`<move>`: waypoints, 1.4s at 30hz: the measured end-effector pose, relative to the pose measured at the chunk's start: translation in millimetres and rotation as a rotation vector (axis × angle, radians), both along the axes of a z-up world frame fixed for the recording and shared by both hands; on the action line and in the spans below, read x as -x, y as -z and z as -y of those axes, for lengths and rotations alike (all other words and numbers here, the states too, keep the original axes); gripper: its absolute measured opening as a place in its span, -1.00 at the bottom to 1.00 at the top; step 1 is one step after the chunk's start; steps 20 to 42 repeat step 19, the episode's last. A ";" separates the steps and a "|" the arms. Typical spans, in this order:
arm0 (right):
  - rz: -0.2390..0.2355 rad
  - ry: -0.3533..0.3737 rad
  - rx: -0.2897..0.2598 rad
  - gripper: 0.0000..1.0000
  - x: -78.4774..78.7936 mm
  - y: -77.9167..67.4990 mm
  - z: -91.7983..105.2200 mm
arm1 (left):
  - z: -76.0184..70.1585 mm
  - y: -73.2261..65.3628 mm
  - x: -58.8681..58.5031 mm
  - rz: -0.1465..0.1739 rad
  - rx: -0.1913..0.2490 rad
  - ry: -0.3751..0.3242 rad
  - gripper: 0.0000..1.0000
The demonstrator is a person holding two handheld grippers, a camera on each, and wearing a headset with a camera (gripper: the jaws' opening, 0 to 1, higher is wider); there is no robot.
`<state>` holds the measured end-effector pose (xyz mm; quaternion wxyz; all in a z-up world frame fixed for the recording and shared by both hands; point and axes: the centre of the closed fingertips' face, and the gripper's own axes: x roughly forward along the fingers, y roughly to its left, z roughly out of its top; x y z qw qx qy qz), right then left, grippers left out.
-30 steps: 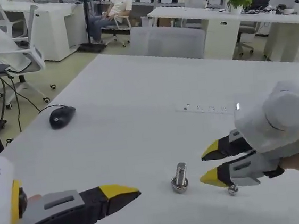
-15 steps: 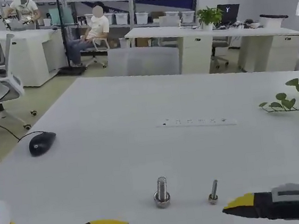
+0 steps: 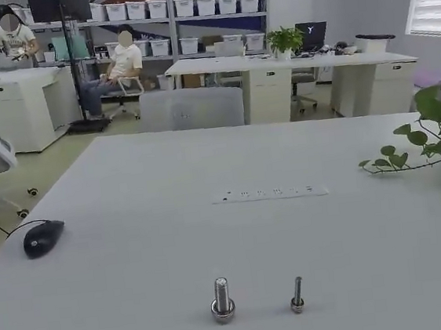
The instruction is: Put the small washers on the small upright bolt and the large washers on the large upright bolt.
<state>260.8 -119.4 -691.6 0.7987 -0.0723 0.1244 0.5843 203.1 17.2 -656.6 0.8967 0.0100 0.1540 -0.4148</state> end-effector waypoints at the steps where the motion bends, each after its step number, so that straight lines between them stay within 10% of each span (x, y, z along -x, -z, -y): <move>1: 0.003 0.000 0.000 -0.10 2.0 -1.1 0.6 | 0.5 -1.3 0.7 0.002 -0.001 0.003 0.10; 12: 0.091 0.043 0.012 0.00 15.8 -10.3 7.4 | -3.5 -17.6 -4.0 0.059 -0.026 -0.017 0.12; 17: 0.074 0.035 0.072 0.01 16.0 10.5 11.9 | -4.5 -11.4 -4.1 0.057 -0.064 -0.012 0.12; 42: 0.071 0.036 0.056 0.02 14.7 7.7 11.6 | -5.8 -4.8 -4.2 0.051 -0.091 -0.013 0.13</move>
